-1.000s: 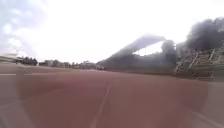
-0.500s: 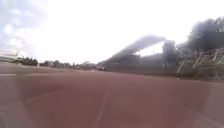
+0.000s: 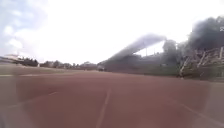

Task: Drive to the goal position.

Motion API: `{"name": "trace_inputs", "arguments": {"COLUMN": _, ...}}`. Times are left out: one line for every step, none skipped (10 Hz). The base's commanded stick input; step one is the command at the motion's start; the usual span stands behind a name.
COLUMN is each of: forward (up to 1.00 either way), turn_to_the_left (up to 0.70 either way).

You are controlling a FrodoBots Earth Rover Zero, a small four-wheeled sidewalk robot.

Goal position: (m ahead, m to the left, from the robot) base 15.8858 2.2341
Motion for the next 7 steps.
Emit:
{"name": "trace_inputs", "arguments": {"forward": 0.70, "turn_to_the_left": 0.00}}
{"name": "trace_inputs", "arguments": {"forward": 0.70, "turn_to_the_left": 0.00}}
{"name": "trace_inputs", "arguments": {"forward": 0.70, "turn_to_the_left": 0.00}}
{"name": "trace_inputs", "arguments": {"forward": 0.70, "turn_to_the_left": 0.00}}
{"name": "trace_inputs", "arguments": {"forward": 0.70, "turn_to_the_left": 0.00}}
{"name": "trace_inputs", "arguments": {"forward": 0.70, "turn_to_the_left": 0.00}}
{"name": "trace_inputs", "arguments": {"forward": 0.70, "turn_to_the_left": 0.00}}
